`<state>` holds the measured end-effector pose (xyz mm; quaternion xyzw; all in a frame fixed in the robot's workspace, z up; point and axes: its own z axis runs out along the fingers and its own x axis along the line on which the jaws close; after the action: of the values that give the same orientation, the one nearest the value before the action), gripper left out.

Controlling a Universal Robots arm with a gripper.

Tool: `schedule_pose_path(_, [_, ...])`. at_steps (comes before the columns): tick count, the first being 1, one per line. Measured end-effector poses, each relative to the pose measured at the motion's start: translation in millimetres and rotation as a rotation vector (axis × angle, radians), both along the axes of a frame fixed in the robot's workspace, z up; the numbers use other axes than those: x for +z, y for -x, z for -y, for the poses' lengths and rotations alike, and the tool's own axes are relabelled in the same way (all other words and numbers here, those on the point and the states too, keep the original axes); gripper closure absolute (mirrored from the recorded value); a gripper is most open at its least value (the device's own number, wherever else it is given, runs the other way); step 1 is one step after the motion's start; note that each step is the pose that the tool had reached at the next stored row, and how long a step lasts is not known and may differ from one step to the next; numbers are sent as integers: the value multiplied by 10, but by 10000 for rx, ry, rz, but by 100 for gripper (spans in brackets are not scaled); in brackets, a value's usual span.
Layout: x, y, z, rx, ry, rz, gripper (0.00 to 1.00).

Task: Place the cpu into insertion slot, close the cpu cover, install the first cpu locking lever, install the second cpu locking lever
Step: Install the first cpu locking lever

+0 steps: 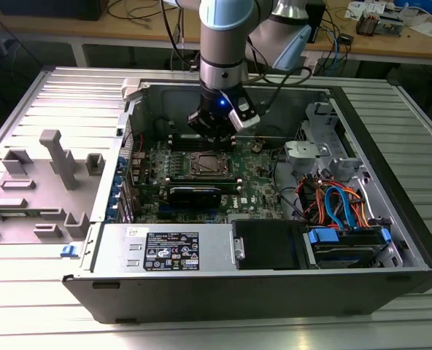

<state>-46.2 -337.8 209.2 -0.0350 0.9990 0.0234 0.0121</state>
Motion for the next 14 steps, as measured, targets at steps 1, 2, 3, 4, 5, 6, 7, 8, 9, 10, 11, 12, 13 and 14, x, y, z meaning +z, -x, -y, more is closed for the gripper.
schedule_pose_path(1, [-3, 0, 5, 2, 1, 0, 89])
schedule_pose_path(2, [-8, 0, 9, 1, 2, -1, 89])
schedule_pose_path(3, [-11, 0, 11, 0, 0, 0, 89])
schedule_pose_path(4, [-13, 0, 14, -1, 2, -2, 89])
schedule_pose_path(5, [-17, 0, 16, -1, 2, -1, 89])
schedule_pose_path(6, [-18, 0, 17, -2, 4, -2, 89])
schedule_pose_path(7, [-19, -3, 17, 0, 5, -4, 89])
schedule_pose_path(8, [-21, -5, 17, 2, 4, -3, 89])
schedule_pose_path(9, [-25, -9, 17, 0, 2, -1, 89])
schedule_pose_path(10, [-27, -14, 17, -1, 3, -3, 89])
schedule_pose_path(11, [-28, -19, 17, 0, 4, -2, 89])
schedule_pose_path(12, [-30, -20, 17, 0, 4, -1, 89])
schedule_pose_path(13, [-31, -20, 17, 0, 4, -1, 89])
schedule_pose_path(14, [-31, -20, 17, 0, 3, -1, 89])
